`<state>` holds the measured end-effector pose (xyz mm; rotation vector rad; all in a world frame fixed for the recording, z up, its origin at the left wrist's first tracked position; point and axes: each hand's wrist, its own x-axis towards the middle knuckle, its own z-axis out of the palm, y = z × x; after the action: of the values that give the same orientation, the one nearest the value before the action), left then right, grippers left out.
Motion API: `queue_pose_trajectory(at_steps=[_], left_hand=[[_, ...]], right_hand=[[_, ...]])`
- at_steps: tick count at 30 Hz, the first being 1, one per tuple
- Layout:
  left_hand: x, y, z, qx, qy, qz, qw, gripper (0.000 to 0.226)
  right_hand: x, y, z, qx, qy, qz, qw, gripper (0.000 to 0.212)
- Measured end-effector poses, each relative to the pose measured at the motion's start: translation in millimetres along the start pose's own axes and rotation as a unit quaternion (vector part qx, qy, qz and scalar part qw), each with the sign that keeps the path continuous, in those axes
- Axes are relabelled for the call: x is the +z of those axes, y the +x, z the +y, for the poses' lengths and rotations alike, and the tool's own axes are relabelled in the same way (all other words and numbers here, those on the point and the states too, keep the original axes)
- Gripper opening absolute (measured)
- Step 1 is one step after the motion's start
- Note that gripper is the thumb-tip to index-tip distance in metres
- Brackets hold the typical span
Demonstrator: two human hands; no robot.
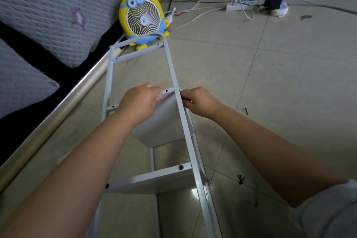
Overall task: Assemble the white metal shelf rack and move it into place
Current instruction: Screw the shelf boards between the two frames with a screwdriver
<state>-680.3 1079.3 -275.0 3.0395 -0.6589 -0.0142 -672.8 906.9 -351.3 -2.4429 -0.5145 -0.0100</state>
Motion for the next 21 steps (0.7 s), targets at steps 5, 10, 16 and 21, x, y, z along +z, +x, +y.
queue_pose_trajectory(at_steps=[5,10,16,21], left_hand=[[0.4,2.4,-0.3,0.004,-0.002,0.002,1.0,0.021],[3.4,2.4,0.6,-0.002,0.003,0.014,1.0,0.022],[4.2,1.9,0.1,0.0,-0.002,0.025,1.0,0.021],[5.0,1.8,0.5,0.003,-0.003,0.032,0.999,0.02]], right_hand=[[3.0,-4.8,-0.8,-0.005,-0.002,0.012,1.0,0.022],[3.5,-2.9,2.4,-0.01,0.004,0.013,1.0,0.023],[3.6,1.2,3.0,-0.007,0.006,0.015,1.0,0.024],[7.1,-2.1,3.7,-0.003,0.002,0.03,1.0,0.025]])
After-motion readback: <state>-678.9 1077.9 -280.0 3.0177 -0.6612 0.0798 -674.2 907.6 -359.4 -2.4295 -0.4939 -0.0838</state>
